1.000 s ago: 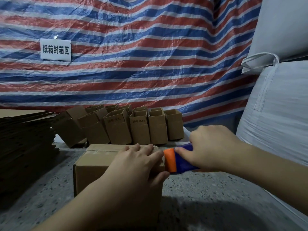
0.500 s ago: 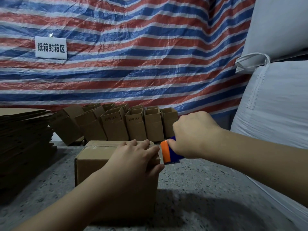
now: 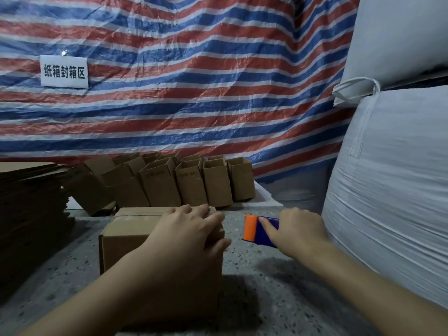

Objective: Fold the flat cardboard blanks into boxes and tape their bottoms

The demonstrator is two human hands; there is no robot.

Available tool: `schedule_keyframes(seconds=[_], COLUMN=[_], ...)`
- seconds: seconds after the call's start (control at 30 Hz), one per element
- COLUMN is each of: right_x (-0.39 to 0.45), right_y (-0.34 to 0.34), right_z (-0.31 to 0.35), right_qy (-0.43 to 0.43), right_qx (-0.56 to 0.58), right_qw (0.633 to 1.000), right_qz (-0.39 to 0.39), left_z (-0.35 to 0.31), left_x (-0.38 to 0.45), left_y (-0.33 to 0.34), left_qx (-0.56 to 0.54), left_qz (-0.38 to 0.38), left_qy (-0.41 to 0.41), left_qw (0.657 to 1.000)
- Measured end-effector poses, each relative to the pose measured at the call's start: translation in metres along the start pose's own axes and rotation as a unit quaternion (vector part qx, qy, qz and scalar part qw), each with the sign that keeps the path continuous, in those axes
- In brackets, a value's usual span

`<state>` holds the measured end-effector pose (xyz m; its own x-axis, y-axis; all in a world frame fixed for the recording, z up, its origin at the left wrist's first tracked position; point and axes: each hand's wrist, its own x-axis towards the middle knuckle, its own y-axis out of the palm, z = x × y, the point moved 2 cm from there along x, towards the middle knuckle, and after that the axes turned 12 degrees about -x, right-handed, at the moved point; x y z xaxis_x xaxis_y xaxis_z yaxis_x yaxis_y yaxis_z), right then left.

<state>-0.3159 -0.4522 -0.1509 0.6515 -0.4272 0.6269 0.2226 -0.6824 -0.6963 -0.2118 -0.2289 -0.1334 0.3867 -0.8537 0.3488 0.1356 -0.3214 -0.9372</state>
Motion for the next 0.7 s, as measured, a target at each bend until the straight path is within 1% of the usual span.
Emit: schedule_keyframes(seconds=[0.07, 0.13, 0.27, 0.33, 0.53, 0.63, 0.7], right_x=[-0.003, -0.009, -0.024, -0.032, -0.050, -0.052, -0.051], right_y=[0.007, 0.012, 0.023, 0.032, 0.062, 0.060, 0.059], right_z=[0.009, 0.020, 0.038, 0.043, 0.051, 0.053, 0.051], right_qy=[0.014, 0.008, -0.010, -0.011, -0.003, 0.004, 0.021], right_qx=[0.031, 0.071, 0.116, 0.114, 0.110, 0.118, 0.131], right_qw=[0.999, 0.997, 0.988, 0.986, 0.991, 0.990, 0.991], right_qz=[-0.010, -0.024, -0.101, -0.120, -0.072, -0.070, -0.029], left_z=[-0.001, 0.000, -0.001, -0.001, -0.001, 0.000, 0.000], left_x=[0.000, 0.000, -0.001, -0.001, -0.003, -0.003, -0.002], left_y=[0.000, 0.001, 0.001, 0.001, 0.001, 0.001, 0.001], left_qx=[0.001, 0.001, 0.003, 0.003, 0.003, -0.003, -0.002], left_qz=[-0.001, -0.002, -0.003, -0.004, -0.010, -0.009, -0.011], left_qy=[-0.004, -0.008, -0.013, -0.011, -0.007, -0.008, -0.008], left_qw=[1.000, 1.000, 1.000, 1.000, 1.000, 1.000, 1.000])
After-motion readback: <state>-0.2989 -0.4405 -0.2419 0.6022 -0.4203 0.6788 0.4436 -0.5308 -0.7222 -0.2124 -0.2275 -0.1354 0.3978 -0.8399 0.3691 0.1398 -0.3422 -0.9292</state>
